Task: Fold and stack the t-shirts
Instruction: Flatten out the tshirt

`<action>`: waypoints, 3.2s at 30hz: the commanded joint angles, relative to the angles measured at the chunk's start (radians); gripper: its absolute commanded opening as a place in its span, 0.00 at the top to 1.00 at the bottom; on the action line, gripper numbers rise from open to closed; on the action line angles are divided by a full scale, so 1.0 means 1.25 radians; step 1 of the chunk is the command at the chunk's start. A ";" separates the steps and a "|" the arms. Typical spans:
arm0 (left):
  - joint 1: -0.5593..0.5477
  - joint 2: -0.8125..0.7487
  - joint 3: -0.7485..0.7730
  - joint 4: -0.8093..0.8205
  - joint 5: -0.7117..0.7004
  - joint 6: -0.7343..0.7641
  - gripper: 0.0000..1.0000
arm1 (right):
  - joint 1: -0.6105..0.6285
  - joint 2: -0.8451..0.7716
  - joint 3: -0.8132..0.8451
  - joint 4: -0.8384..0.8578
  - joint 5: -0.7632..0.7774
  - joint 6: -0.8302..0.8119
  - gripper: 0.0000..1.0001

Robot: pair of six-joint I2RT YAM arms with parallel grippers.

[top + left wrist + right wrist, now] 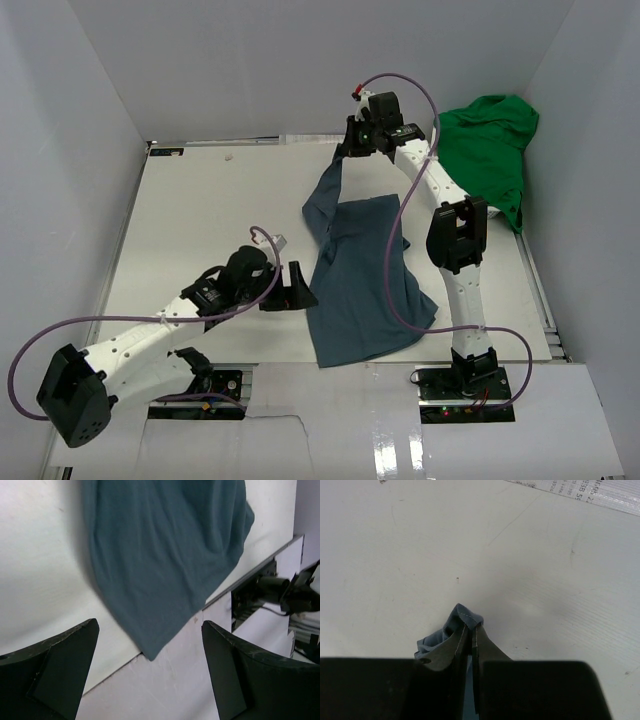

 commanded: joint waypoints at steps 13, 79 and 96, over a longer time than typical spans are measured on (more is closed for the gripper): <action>-0.256 0.049 -0.035 -0.061 -0.150 -0.170 0.05 | -0.016 -0.010 -0.019 0.074 -0.006 -0.003 0.92; -0.323 0.346 0.060 0.025 0.028 -0.164 0.66 | -0.027 -0.036 -0.080 0.081 0.006 -0.016 0.92; 0.011 0.148 0.203 -0.279 -0.040 0.011 1.00 | -0.067 -0.254 -0.101 0.050 0.001 0.001 0.92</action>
